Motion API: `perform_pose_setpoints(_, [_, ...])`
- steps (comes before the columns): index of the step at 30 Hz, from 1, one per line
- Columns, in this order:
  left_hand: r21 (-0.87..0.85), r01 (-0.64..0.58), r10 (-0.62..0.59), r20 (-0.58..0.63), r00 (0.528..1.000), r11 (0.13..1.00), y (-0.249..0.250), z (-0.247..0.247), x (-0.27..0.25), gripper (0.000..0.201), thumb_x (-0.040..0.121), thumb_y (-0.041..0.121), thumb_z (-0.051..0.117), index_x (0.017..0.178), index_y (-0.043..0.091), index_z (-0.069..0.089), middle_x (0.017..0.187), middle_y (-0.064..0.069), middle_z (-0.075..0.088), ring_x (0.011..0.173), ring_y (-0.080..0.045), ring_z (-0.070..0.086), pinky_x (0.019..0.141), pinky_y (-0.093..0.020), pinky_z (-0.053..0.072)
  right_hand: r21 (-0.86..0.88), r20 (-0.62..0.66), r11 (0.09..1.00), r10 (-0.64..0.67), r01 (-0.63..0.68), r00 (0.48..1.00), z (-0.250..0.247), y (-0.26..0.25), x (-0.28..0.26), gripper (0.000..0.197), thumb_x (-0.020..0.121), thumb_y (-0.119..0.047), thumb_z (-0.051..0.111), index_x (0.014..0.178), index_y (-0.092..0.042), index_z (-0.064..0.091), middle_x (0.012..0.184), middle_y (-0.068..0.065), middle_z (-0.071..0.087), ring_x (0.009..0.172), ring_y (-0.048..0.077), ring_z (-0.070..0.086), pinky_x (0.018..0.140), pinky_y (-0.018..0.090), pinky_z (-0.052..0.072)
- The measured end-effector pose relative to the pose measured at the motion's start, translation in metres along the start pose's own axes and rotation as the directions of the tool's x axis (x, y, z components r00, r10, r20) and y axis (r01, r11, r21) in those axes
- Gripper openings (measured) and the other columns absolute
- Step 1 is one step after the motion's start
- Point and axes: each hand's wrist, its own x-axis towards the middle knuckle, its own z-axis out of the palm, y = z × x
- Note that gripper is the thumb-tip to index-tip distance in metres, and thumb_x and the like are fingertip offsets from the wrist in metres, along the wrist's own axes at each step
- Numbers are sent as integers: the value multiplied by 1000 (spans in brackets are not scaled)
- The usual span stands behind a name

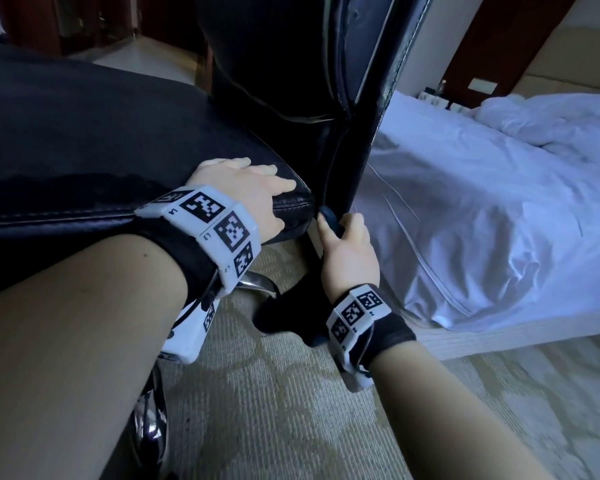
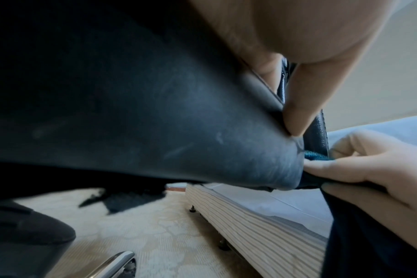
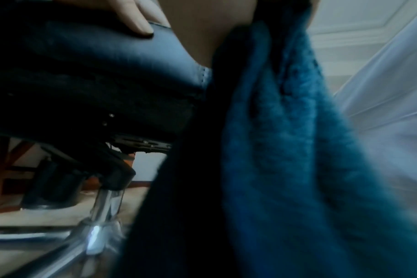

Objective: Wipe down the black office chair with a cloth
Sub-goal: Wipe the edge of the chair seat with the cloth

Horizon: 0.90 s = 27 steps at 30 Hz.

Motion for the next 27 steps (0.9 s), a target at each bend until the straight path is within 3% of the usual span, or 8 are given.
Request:
perform_pose_setpoints(3, [2,1,-1,-6,1000,1000,0,0,1,57,88,52,44,139,52,20,153,21,14,143,-9,9,115,-32,8,83,-106,992,-84,93,991,-14,-4,4,30,92,-47,45,113,-25,44,115,2,52,104,25,53,78,28,38])
perform_pose_setpoints(6, [-17,9,-9,-10,1000,1000,-1,1,0,56,87,51,45,138,52,22,152,22,16,143,-8,10,115,-32,8,241,-262,962,-62,128,963,-32,-21,18,29,83,-61,48,99,-37,44,105,-7,56,93,20,60,81,37,48])
perform_pose_setpoints(9, [-37,4,-5,-22,1000,999,-1,0,-2,56,86,51,47,138,52,24,151,23,17,143,-7,11,115,-31,9,167,-256,975,-99,145,962,-38,-27,21,34,89,-51,48,111,-26,46,111,-2,52,101,21,53,83,33,41])
perform_pose_setpoints(12, [-39,5,-5,-11,1000,999,-2,-2,-1,57,86,52,48,138,51,25,152,21,18,143,-7,11,116,-30,10,-79,-14,993,-84,83,996,-19,-9,4,37,97,-23,42,133,-18,41,126,13,42,113,32,42,88,37,35])
perform_pose_setpoints(15, [-37,8,-8,-11,1000,999,-3,-1,1,57,85,51,48,138,51,25,152,22,19,142,-8,12,116,-31,11,-73,103,996,49,-41,993,-16,21,-1,27,96,-33,43,116,-14,43,121,12,45,112,33,46,88,38,36])
perform_pose_setpoints(19, [-19,16,-16,-29,999,1000,2,-1,-2,56,86,49,48,137,50,26,151,22,19,142,-10,13,115,-35,12,199,-6,979,-33,34,999,-38,14,-3,24,84,-54,55,92,-33,47,101,-8,53,97,12,53,79,28,38])
perform_pose_setpoints(23, [-11,6,-7,-40,999,1000,3,-2,-5,56,87,50,48,138,48,26,151,21,19,142,-12,12,114,-37,10,382,-154,908,-120,171,981,-69,-28,7,24,80,-58,57,77,-39,44,94,-17,55,82,-8,53,69,10,38])
perform_pose_setpoints(27, [-18,5,-6,-44,999,1000,2,-4,-7,56,87,50,48,138,48,26,151,21,19,142,-11,12,113,-35,10,278,-154,943,-146,184,977,-67,-38,20,23,83,-56,54,84,-37,42,101,-11,56,88,9,54,68,25,37])
